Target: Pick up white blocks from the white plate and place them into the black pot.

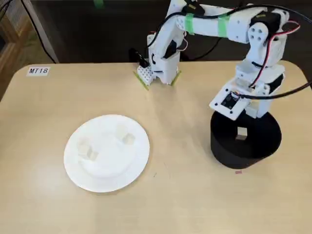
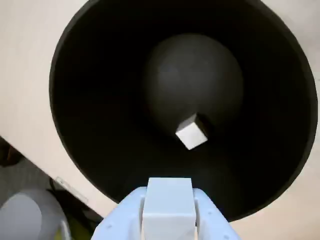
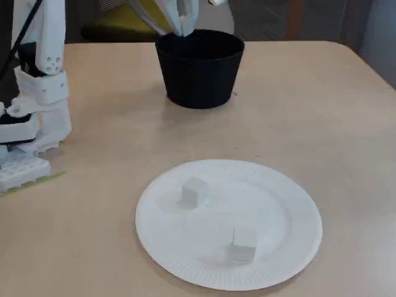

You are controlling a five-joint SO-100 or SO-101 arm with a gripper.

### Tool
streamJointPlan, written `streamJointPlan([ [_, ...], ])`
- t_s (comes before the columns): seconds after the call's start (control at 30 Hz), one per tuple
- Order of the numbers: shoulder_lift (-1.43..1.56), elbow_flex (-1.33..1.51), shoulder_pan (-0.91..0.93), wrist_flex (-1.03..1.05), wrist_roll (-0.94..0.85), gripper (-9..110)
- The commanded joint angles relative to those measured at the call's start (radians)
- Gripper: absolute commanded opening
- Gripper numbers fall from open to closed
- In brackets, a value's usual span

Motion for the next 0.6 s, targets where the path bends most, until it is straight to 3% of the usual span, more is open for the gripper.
streamJointPlan([
  [0.0,0.014,-0.006,0.015,-0.011,-0.060,27],
  [0.07,0.018,-0.006,0.029,-0.011,-0.084,35],
  [0.17,0.025,-0.006,0.060,-0.005,-0.094,36],
  [0.23,0.034,-0.006,0.087,-0.003,-0.094,28],
  [0.33,0.071,0.018,0.164,0.002,-0.066,-2],
  [0.57,0.397,0.250,0.492,-0.006,-0.133,-2],
])
